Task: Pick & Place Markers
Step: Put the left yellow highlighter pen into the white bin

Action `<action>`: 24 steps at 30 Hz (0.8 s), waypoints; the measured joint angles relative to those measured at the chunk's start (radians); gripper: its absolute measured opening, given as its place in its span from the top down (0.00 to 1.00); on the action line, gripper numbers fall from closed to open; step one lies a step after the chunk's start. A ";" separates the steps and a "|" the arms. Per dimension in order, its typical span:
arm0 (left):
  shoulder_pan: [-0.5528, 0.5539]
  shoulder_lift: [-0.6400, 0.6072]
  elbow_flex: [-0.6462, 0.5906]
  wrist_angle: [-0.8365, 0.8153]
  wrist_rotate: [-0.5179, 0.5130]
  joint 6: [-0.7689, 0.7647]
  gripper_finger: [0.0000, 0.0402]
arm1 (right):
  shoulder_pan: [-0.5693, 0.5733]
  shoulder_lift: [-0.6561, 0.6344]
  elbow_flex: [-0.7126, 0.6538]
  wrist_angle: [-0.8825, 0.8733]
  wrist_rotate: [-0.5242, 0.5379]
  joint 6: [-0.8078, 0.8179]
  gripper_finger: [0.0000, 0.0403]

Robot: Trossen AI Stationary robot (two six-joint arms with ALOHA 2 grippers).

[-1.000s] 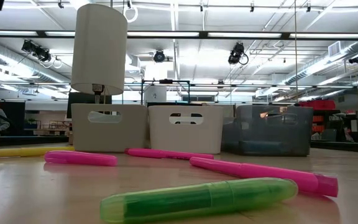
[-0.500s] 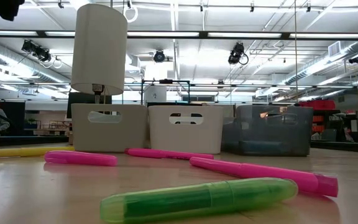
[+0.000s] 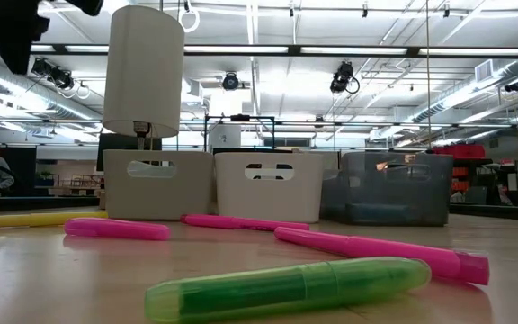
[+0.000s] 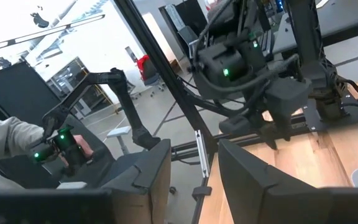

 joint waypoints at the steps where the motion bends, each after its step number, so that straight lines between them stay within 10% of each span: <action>1: 0.000 0.011 0.000 -0.013 -0.011 0.001 0.61 | 0.000 0.000 0.000 -0.002 0.000 0.000 0.67; 24: 0.013 0.275 -0.057 -0.009 0.012 0.003 0.42 | 0.000 0.000 0.000 -0.018 0.000 0.000 0.67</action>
